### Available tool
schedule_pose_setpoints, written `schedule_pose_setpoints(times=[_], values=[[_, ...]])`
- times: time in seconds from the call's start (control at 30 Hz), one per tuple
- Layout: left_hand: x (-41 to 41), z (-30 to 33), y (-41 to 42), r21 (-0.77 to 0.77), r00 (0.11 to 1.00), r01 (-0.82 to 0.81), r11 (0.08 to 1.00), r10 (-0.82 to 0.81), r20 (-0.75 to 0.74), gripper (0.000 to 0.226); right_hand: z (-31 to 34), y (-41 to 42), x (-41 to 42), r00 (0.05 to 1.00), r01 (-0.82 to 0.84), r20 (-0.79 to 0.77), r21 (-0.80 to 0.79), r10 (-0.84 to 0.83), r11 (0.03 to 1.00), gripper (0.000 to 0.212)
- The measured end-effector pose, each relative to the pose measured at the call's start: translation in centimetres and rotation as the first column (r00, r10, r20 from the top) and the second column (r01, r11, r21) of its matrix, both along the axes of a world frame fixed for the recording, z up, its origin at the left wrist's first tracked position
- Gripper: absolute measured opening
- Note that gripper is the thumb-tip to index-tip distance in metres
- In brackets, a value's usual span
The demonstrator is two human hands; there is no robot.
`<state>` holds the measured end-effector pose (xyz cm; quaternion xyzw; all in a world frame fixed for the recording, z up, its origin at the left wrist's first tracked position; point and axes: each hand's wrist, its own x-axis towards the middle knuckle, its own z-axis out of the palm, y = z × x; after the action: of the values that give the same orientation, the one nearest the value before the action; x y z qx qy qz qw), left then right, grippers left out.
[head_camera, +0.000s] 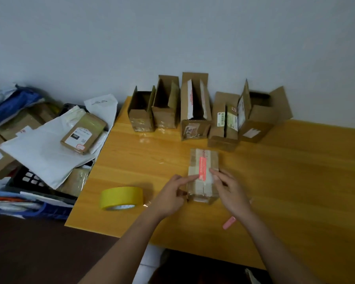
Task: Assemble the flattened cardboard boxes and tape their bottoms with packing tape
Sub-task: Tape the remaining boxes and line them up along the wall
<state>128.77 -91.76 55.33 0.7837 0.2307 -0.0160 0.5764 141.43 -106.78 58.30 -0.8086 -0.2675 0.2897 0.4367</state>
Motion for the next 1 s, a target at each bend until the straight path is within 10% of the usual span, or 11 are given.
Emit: schedule_pose_setpoints(times=[0.3, 0.53, 1.0], values=[[0.4, 1.1, -0.2, -0.062, 0.996, -0.074, 0.995, 0.072, -0.045, 0.035, -1.0, -0.2, 1.2, 0.995, -0.098, -0.029, -0.023, 0.097, 0.995, 0.075], [1.1, 1.0, 0.1, -0.063, 0.999, -0.038, 0.997, 0.037, -0.008, 0.054, -3.0, -0.4, 1.8, 0.935, -0.273, 0.199, -0.121, 0.293, 0.954, 0.09], [1.2, 0.0, -1.0, 0.404, 0.991, 0.133, 0.905, -0.112, -0.075, 0.056, -4.6, -0.8, 2.0, 0.859, -0.328, 0.305, -0.291, 0.412, 0.899, 0.094]])
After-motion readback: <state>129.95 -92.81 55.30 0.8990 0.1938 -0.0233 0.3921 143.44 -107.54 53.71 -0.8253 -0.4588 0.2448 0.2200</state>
